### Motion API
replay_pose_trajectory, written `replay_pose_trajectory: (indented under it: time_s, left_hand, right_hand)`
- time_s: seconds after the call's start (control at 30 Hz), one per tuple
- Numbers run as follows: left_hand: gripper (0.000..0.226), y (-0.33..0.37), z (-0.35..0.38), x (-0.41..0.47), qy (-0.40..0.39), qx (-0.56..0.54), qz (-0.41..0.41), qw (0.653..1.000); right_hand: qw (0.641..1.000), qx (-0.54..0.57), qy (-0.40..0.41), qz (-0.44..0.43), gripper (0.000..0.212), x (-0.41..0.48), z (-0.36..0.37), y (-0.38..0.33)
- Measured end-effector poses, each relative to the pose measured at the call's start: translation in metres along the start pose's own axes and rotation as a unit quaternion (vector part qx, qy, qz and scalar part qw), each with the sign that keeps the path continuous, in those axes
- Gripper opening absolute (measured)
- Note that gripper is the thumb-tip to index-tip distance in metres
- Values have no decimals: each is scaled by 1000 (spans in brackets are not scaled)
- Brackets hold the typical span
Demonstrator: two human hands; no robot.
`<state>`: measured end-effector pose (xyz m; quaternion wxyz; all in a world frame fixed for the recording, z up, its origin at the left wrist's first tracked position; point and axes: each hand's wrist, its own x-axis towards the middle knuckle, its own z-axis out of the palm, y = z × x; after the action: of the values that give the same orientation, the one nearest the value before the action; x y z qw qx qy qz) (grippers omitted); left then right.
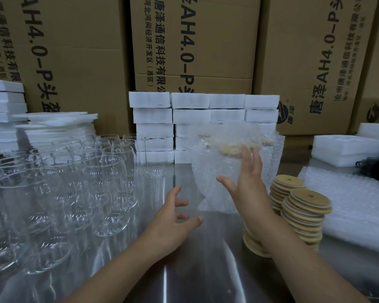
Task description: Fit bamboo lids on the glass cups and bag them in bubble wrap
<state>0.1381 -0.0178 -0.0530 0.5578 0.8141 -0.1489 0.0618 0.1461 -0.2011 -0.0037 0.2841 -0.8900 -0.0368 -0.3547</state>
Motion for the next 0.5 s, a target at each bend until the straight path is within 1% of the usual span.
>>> replay_pose_trajectory:
  time_s: [0.1,0.2,0.3,0.4,0.5]
  left_hand:
    - [85,2,1,-1,-10,10,4,1000]
    - [85,1,1,-1,-12,14,6,1000]
    - [85,-1,1,0,-26,17,5,1000]
    - [79,-2,2,-1,-32,32,6,999]
    - [68,1,2,-2,-39,50,7,998]
  right_hand:
    - [994,-97,-32,-31,75,-1,0,-5]
    - [990,-132,-44,-20,69,-4,-4,-8]
    - [988,-149,-47,-9,72,-5,-7,-9]
    - [988,-148,-8,-38,64,-8,-7,-16]
    - [985,-99,79,-114,50,-13,-7,-27]
